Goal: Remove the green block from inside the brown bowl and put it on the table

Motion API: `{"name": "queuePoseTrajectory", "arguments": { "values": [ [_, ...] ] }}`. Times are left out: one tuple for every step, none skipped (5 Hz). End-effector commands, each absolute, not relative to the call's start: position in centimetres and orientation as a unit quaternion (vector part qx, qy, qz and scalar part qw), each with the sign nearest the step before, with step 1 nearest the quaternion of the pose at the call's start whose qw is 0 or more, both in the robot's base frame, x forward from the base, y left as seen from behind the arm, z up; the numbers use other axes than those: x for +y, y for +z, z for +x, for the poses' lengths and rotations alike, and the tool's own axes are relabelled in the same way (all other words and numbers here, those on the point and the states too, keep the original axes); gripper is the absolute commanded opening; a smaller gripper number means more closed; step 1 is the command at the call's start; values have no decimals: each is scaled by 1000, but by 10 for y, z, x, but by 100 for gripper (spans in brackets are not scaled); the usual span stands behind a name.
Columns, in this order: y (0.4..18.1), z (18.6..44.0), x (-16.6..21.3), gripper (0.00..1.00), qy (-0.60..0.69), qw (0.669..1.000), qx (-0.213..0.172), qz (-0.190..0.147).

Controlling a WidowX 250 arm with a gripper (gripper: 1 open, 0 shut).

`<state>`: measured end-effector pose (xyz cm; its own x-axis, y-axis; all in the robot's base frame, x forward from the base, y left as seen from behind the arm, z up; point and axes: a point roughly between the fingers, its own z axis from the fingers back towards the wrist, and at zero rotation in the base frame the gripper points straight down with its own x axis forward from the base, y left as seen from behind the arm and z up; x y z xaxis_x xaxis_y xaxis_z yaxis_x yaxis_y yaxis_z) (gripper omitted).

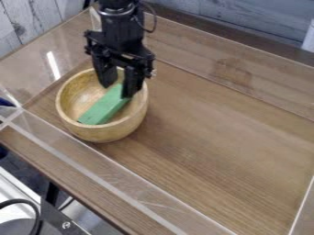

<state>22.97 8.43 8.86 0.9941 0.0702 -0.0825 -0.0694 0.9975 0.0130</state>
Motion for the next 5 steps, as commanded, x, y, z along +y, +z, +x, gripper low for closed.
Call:
{"name": "queuePoseTrajectory", "arguments": {
  "values": [
    [94,241,93,100,33,999,35,15],
    [91,246,96,100,28,998,48,15],
    [89,240,105,100,31,998,42,27],
    [85,233,114,100,34,998,37,38],
    [81,237,116,100,27,999,20,27]
  ]
}}
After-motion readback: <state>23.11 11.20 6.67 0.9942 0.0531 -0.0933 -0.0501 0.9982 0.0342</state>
